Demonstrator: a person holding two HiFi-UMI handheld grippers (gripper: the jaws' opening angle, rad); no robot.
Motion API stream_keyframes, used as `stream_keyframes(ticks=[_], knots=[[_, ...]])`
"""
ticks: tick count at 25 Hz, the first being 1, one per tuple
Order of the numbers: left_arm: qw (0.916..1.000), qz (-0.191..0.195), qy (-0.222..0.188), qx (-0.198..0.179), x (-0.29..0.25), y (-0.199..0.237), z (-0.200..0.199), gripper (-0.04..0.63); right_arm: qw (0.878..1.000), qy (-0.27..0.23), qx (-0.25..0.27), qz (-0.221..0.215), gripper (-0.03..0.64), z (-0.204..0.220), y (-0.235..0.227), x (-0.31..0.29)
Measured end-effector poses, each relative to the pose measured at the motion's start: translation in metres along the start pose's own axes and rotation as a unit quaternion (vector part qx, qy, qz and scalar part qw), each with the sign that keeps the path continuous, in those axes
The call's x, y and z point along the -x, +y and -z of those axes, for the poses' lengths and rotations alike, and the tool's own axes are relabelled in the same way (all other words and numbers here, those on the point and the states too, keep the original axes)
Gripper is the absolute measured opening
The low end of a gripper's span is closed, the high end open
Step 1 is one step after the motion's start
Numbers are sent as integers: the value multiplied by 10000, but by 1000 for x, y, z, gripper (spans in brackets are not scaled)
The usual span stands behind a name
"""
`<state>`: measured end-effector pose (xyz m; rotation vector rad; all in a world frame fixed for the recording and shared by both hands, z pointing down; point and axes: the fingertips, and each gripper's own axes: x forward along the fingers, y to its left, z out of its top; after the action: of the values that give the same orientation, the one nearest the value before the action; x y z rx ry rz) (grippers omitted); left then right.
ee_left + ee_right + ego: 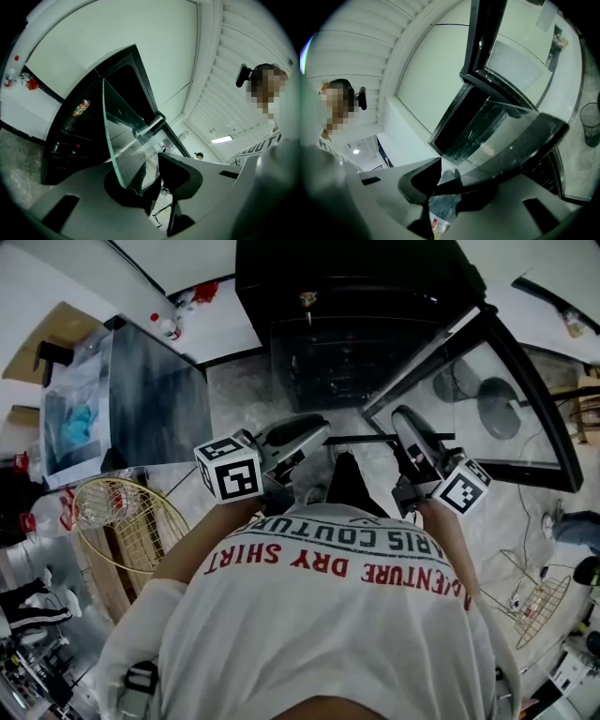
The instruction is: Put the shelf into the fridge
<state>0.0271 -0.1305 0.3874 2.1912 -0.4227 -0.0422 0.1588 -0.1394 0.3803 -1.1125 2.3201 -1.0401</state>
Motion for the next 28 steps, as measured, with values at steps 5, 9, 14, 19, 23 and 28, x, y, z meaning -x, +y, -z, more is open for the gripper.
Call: stream_keyframes(ticks=[5, 9, 14, 19, 23, 28], knots=[[10000, -1, 23, 33, -7, 3, -1, 107, 9999, 79, 23, -59, 97, -6, -5, -5], [9999, -48, 49, 86, -13, 9, -4, 109, 9999, 139, -102, 0, 98, -7, -16, -8], [9998, -114, 38, 174, -17, 18, -7, 109, 9995, 214, -231, 55, 98, -8, -26, -15], [9996, -179, 31, 200, -22, 26, -14, 110, 9993, 259, -280, 65, 99, -11, -34, -23], [9995, -228, 32, 210, -27, 36, -18, 114, 9989, 282, -350, 99, 100, -12, -44, -30], [9992, -307, 19, 251, -35, 57, -27, 115, 9983, 354, -430, 142, 98, -14, -64, -47]])
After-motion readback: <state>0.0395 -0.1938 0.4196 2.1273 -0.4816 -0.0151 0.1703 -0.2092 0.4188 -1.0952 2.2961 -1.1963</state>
